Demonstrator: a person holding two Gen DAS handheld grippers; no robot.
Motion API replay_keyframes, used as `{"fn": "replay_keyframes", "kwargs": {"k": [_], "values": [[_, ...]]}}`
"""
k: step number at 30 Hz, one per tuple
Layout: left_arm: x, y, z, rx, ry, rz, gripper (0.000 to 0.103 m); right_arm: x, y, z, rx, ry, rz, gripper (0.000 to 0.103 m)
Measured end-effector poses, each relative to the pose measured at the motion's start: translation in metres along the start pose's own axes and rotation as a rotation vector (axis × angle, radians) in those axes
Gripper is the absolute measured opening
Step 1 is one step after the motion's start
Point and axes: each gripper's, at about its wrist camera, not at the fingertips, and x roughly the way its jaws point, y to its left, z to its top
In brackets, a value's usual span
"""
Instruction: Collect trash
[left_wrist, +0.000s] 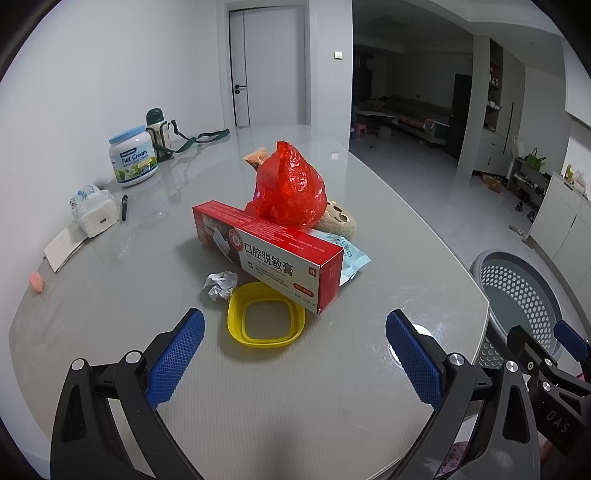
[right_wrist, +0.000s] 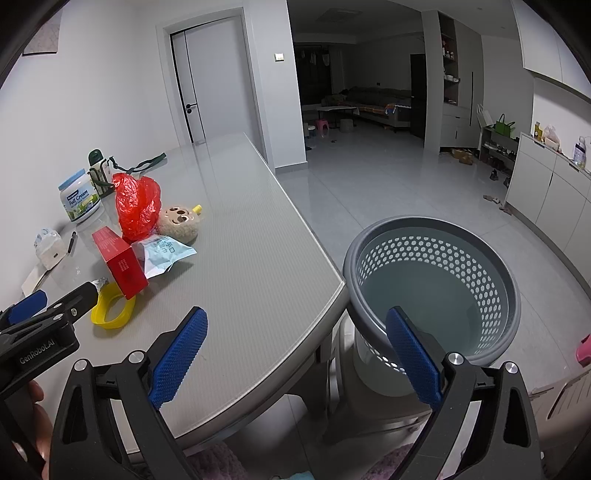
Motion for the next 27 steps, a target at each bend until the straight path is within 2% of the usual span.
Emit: {"fn": "replay_keyframes", "kwargs": {"k": [27], "values": [[-0.0015, -0.0001, -0.0045, 0.001, -0.001, 0.016, 0.097, -0.0001, 0.0023, -0.0015, -0.011, 0.004, 0.016, 0.093]]}}
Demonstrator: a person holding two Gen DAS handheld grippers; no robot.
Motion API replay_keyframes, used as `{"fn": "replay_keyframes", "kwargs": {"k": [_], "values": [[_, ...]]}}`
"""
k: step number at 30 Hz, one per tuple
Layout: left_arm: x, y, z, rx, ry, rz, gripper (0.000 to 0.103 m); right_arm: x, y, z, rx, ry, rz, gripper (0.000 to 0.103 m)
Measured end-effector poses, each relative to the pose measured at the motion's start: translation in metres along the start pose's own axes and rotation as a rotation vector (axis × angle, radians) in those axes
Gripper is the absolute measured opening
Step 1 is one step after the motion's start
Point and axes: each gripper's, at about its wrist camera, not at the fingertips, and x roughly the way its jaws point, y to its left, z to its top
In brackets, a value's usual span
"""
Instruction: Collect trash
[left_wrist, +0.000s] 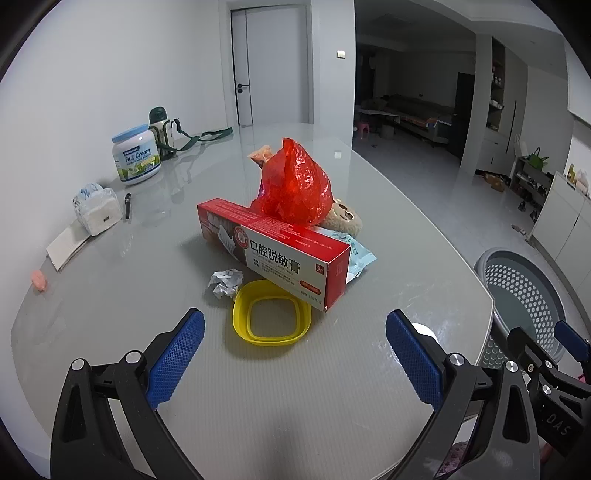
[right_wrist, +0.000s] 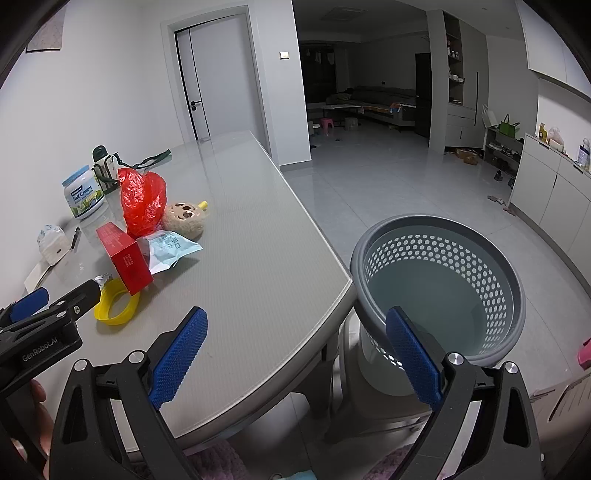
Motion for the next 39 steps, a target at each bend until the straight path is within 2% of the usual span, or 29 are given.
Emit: {"fn": "replay_keyframes", "kwargs": {"k": [12, 22, 31, 36, 39], "values": [[0.001, 0.0, 0.0, 0.0, 0.004, -0.002, 0.097, 0.004, 0.004, 0.0, -0.009, 0.006, 0.011, 0.093], [0.015, 0.012, -0.011, 0.004, 0.044, 0.016, 0.097, 0.014, 0.013, -0.003, -0.024, 0.022, 0.086, 0.093], [0.029, 0.055, -0.016, -0.07, 0.062, 0.029, 0.097, 0.039, 0.037, -0.001, -0.061, 0.06, 0.192, 0.093], [0.034, 0.078, -0.016, -0.072, 0.079, 0.101, 0.097, 0.056, 0.063, 0.008, -0.101, 0.07, 0.255, 0.093], [0.036, 0.097, -0.012, -0.127, 0.092, 0.096, 0.097, 0.062, 0.078, 0.013, -0.128, 0.069, 0.286, 0.093]]}}
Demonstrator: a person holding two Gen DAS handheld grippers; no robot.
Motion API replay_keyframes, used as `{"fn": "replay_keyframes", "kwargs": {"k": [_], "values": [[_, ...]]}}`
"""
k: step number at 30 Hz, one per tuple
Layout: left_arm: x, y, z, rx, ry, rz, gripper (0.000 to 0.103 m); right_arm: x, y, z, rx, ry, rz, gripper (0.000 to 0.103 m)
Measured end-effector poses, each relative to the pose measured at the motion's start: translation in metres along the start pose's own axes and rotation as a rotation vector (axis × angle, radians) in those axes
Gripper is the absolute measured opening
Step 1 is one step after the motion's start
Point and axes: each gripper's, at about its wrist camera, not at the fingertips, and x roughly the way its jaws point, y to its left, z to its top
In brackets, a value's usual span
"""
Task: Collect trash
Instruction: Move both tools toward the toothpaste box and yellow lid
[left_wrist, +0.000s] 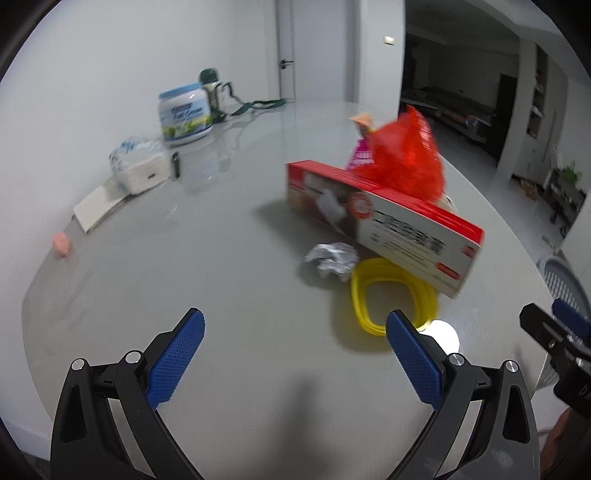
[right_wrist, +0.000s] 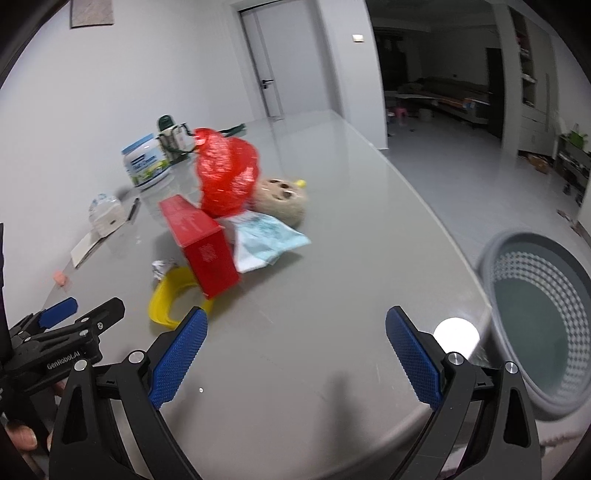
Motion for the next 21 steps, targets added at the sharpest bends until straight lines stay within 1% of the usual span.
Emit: {"fn": "replay_keyframes", "kwargs": {"k": [1, 3, 5, 7, 9, 12, 14, 16, 18, 20, 21], "values": [[0.001, 0.007, 0.003, -0.022, 0.005, -0.003, 0.097, 0.003, 0.006, 0.004, -0.014, 0.0, 0.009, 0.093], [0.004, 0.017, 0.008, -0.051, 0.015, 0.016, 0.097, 0.007, 0.012, 0.01, -0.031, 0.0, 0.023, 0.093], [0.006, 0.021, 0.011, -0.058, 0.024, 0.031, 0.097, 0.011, 0.017, 0.018, -0.044, -0.008, 0.02, 0.093], [0.007, 0.025, 0.014, -0.06, 0.029, 0.049, 0.097, 0.014, 0.018, 0.025, -0.052, -0.019, -0.011, 0.093], [0.008, 0.028, 0.015, -0.053, 0.028, 0.069, 0.097, 0.016, 0.015, 0.033, -0.052, -0.033, -0.07, 0.093], [0.009, 0.031, 0.017, -0.045, 0.027, 0.09, 0.097, 0.025, 0.002, 0.04, -0.031, -0.011, -0.133, 0.093], [0.01, 0.033, 0.018, -0.055, 0.031, 0.076, 0.097, 0.034, -0.007, 0.043, -0.016, 0.008, -0.16, 0.093], [0.011, 0.036, 0.02, -0.068, 0.028, 0.077, 0.097, 0.045, -0.012, 0.047, -0.012, 0.027, -0.177, 0.093], [0.011, 0.037, 0.021, -0.08, 0.021, 0.076, 0.097, 0.055, -0.012, 0.05, -0.024, 0.042, -0.183, 0.093], [0.011, 0.039, 0.024, -0.092, 0.013, 0.055, 0.097, 0.063, -0.008, 0.052, -0.045, 0.054, -0.18, 0.093], [0.011, 0.04, 0.025, -0.094, 0.009, 0.057, 0.097, 0.067, -0.004, 0.053, -0.059, 0.062, -0.177, 0.093]]}}
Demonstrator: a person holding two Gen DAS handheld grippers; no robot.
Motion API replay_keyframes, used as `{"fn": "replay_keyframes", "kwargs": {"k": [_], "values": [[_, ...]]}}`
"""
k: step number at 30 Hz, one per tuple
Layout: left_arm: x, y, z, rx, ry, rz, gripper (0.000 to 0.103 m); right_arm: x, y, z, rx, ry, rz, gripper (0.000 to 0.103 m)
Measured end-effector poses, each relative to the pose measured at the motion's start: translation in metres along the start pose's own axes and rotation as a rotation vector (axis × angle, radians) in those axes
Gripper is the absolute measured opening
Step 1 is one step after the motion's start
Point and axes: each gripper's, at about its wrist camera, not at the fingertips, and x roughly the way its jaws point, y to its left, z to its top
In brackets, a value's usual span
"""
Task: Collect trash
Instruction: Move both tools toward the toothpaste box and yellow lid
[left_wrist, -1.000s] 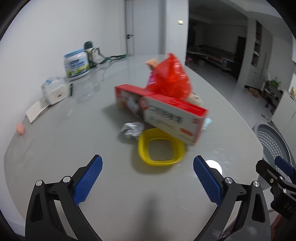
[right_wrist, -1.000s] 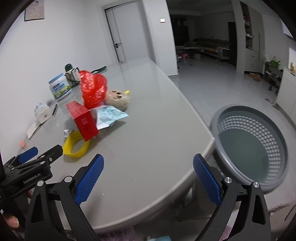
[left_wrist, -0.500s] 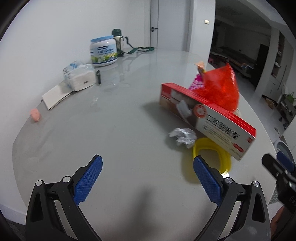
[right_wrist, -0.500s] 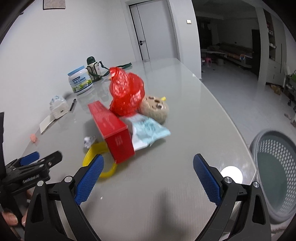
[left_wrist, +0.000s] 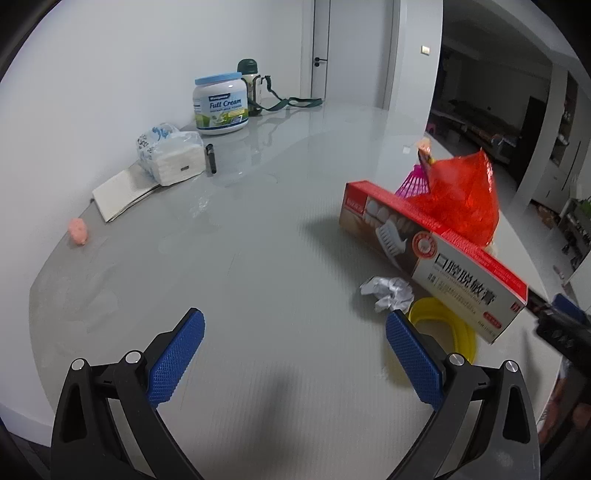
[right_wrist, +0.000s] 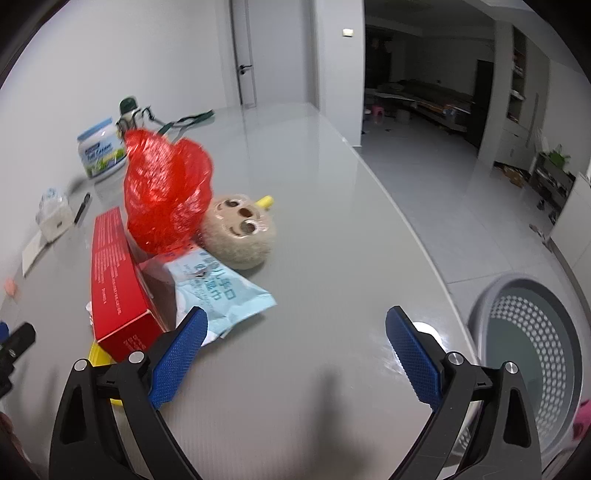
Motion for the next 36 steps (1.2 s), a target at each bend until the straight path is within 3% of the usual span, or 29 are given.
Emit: {"fn": "replay_keyframes", "kwargs": {"k": [6, 19, 22, 27, 36], "values": [[-0.003, 0.003, 0.008, 0.017, -0.051, 0.043, 0.097, -0.007, 0.026, 0.0, -0.077, -0.003, 0.055, 0.093], [0.0, 0.04, 0.021, -0.063, -0.049, 0.078, 0.097, -0.024, 0.109, -0.018, -0.226, 0.025, 0.272, 0.093], [0.002, 0.046, 0.02, -0.071, -0.042, 0.083, 0.097, -0.026, 0.109, -0.021, -0.211, 0.024, 0.251, 0.093], [0.008, 0.052, 0.017, -0.088, -0.029, 0.079, 0.097, -0.013, 0.098, -0.031, -0.126, 0.099, 0.222, 0.093], [0.012, 0.047, 0.017, -0.068, -0.023, 0.059, 0.097, -0.009, 0.107, -0.033, -0.122, 0.103, 0.206, 0.093]]}}
